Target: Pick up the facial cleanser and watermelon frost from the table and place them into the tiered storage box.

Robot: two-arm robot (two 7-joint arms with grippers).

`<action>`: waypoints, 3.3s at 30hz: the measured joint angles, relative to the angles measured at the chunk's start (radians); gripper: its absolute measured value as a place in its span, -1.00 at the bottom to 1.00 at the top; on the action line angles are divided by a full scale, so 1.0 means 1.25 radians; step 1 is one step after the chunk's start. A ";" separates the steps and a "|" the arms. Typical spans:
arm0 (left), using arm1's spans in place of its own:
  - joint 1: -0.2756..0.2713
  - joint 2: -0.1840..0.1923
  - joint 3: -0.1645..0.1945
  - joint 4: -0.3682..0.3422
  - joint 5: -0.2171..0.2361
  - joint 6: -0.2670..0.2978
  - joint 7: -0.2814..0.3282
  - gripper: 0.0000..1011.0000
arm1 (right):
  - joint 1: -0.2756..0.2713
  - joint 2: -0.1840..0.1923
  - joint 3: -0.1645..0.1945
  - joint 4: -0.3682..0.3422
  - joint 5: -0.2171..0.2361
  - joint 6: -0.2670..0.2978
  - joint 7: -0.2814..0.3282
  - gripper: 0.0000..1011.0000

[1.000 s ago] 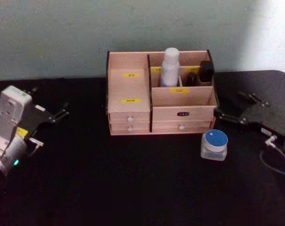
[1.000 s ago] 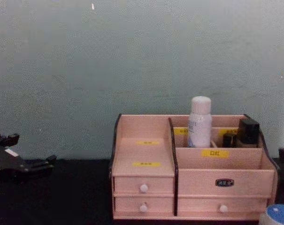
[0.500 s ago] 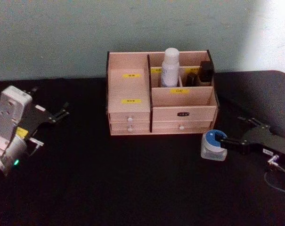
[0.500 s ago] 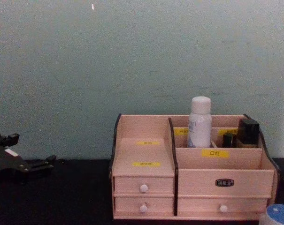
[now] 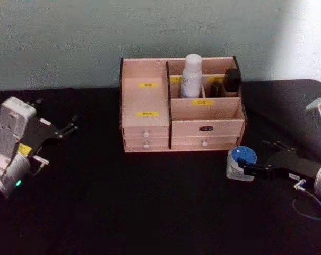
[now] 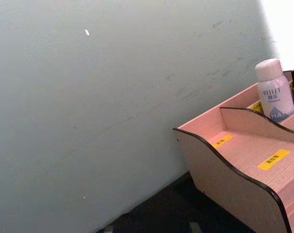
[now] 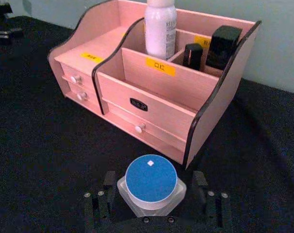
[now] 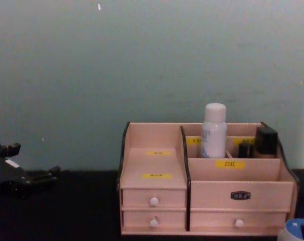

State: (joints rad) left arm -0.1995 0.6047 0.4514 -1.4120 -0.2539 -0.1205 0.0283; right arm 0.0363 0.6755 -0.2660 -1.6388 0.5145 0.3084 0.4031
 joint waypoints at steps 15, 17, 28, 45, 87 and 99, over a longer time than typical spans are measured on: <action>0.000 0.000 0.000 0.000 0.000 0.000 0.000 0.98 | 0.040 -0.010 -0.039 0.053 -0.017 0.003 0.014 0.98; 0.000 0.000 0.000 0.000 0.000 0.000 0.000 0.98 | 0.043 -0.010 -0.041 0.055 -0.017 0.003 0.014 0.98; 0.000 0.000 0.000 0.000 0.000 0.000 0.000 0.98 | 0.052 -0.015 -0.048 0.068 -0.020 0.004 0.016 0.98; 0.000 0.000 0.000 0.000 0.000 0.000 0.000 0.98 | 0.059 -0.016 -0.053 0.073 -0.024 0.004 0.019 0.98; 0.000 0.000 0.000 0.000 0.000 0.000 0.000 0.98 | 0.058 -0.016 -0.052 0.073 -0.023 0.003 0.019 0.40; 0.000 0.000 0.000 0.000 0.000 0.000 0.000 0.98 | 0.058 -0.001 -0.049 0.054 -0.012 -0.004 0.044 0.40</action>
State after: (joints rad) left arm -0.1995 0.6047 0.4514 -1.4120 -0.2539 -0.1205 0.0283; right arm 0.1087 0.6743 -0.3268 -1.5718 0.4993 0.3033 0.4583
